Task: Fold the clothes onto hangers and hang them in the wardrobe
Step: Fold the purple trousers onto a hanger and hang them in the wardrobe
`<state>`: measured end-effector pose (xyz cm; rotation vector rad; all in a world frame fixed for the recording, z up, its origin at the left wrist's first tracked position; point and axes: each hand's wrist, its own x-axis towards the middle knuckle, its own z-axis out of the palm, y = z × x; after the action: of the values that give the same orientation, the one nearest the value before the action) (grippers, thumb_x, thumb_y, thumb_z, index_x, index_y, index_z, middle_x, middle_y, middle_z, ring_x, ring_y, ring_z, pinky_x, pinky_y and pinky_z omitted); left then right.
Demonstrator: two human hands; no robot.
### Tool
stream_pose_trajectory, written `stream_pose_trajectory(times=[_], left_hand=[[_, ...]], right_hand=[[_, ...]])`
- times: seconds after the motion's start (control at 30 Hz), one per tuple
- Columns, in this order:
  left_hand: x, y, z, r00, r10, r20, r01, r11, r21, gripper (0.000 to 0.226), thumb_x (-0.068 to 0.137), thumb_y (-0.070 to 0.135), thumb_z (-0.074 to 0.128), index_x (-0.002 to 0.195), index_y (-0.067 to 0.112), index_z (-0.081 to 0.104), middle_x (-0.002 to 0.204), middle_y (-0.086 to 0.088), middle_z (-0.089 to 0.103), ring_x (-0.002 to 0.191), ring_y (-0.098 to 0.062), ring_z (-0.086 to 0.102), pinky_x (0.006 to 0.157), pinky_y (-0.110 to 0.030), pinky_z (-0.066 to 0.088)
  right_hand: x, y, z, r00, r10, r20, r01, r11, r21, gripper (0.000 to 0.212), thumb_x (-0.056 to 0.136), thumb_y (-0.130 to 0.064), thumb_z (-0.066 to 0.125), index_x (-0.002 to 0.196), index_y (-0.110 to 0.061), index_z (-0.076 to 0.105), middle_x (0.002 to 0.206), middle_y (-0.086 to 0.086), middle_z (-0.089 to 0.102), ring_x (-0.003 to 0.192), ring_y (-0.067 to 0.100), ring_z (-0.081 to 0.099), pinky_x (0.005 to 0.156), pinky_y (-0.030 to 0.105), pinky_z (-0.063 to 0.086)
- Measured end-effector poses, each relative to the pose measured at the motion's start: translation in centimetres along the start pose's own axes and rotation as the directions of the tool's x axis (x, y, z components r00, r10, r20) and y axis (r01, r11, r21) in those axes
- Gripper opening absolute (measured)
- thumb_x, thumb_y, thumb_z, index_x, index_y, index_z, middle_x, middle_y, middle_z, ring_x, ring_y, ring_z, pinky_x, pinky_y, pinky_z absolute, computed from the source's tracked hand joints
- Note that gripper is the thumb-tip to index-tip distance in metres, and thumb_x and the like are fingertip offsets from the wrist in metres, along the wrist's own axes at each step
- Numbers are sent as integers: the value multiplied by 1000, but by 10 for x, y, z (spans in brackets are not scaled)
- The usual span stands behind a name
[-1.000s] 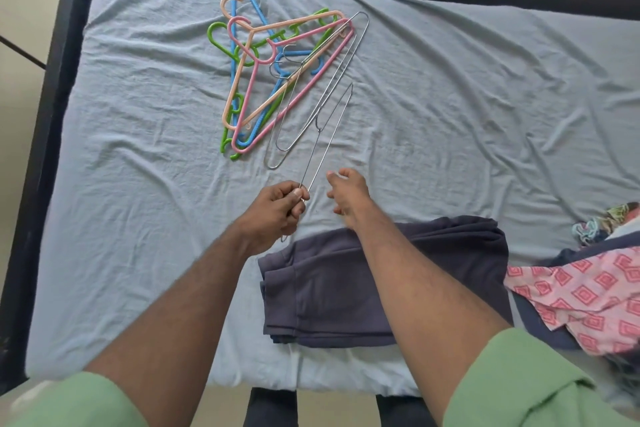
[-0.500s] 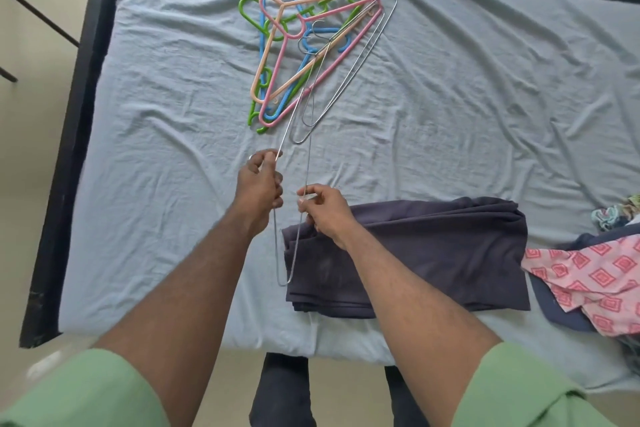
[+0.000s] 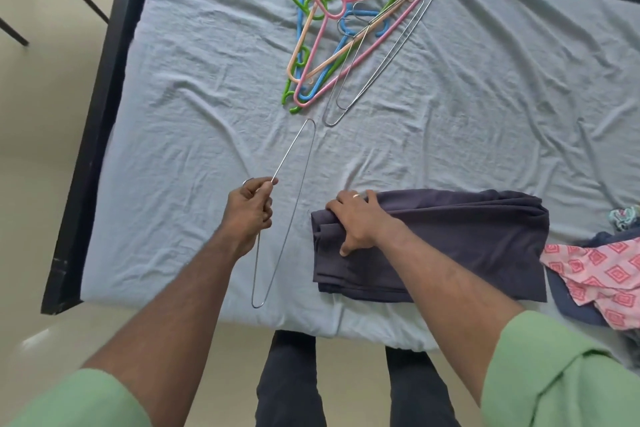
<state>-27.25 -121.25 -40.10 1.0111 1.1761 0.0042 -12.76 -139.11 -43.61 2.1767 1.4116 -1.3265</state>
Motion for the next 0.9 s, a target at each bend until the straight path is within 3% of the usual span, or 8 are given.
stream_pose_trajectory(times=[0.13, 0.3, 0.4, 0.53, 0.6, 0.73, 0.83, 0.9], left_hand=[[0, -10, -5, 1000, 3, 28, -4, 999, 48, 15, 101, 6, 59, 110, 12, 68, 61, -1, 47, 47, -10, 42, 47, -22, 37], [3, -18, -20, 999, 47, -25, -40, 975, 221, 15, 100, 4, 57, 104, 13, 68, 69, -2, 55, 53, -9, 55, 57, -24, 44], [7, -19, -25, 999, 25, -35, -17, 980, 199, 18, 101, 3, 53, 98, 12, 69, 66, -2, 53, 52, -9, 50, 51, -22, 37], [8, -16, -23, 1000, 22, 2, -22, 994, 107, 19, 102, 3, 53, 97, 11, 70, 63, -2, 51, 49, -9, 45, 47, -21, 36], [7, -13, -21, 999, 46, 18, -47, 997, 58, 19, 102, 3, 54, 98, 10, 71, 62, -3, 51, 46, -9, 43, 48, -23, 40], [4, -3, -22, 993, 117, -21, -116, 992, 49, 27, 102, 0, 51, 98, 15, 73, 59, 1, 49, 46, -6, 38, 44, -18, 34], [5, -3, -28, 992, 127, 23, -129, 984, 121, 22, 102, 1, 52, 104, 5, 73, 66, -6, 45, 50, -8, 36, 45, -17, 31], [4, -8, -31, 994, 101, 37, -105, 986, 130, 21, 103, 3, 53, 110, 1, 71, 68, -7, 46, 50, -7, 38, 46, -17, 32]], right_hand=[[3, -5, 0, 993, -35, 113, 43, 997, -69, 73, 68, -49, 87, 129, -27, 55, 127, 2, 49, 121, 28, 47, 99, 51, 35], [1, 5, -12, 982, -124, 142, 96, 977, 190, 39, 67, -31, 90, 90, -29, 58, 96, -6, 64, 92, 22, 59, 77, 39, 48], [3, 1, -34, 983, -175, 47, 149, 928, 342, 37, 66, -23, 91, 81, -28, 58, 82, -10, 64, 79, 14, 59, 72, 36, 48], [24, -19, -72, 968, -152, -199, 238, 803, 547, 44, 63, -18, 92, 69, -46, 58, 69, -24, 59, 68, -4, 53, 67, 24, 42], [40, -29, -83, 965, -126, -232, 244, 760, 602, 41, 62, -17, 91, 74, -41, 61, 76, -20, 63, 74, 2, 59, 71, 29, 49], [73, -44, -75, 977, 13, -213, 115, 808, 578, 42, 61, -23, 93, 88, -32, 62, 95, -3, 68, 94, 21, 66, 84, 37, 54], [81, -51, -63, 966, 108, -234, 48, 817, 574, 53, 60, -31, 93, 102, -33, 61, 106, -4, 63, 107, 25, 60, 96, 51, 50], [76, -55, -57, 939, 178, -295, 33, 805, 593, 72, 60, -36, 93, 123, -30, 58, 119, -4, 57, 119, 25, 52, 102, 51, 44]])
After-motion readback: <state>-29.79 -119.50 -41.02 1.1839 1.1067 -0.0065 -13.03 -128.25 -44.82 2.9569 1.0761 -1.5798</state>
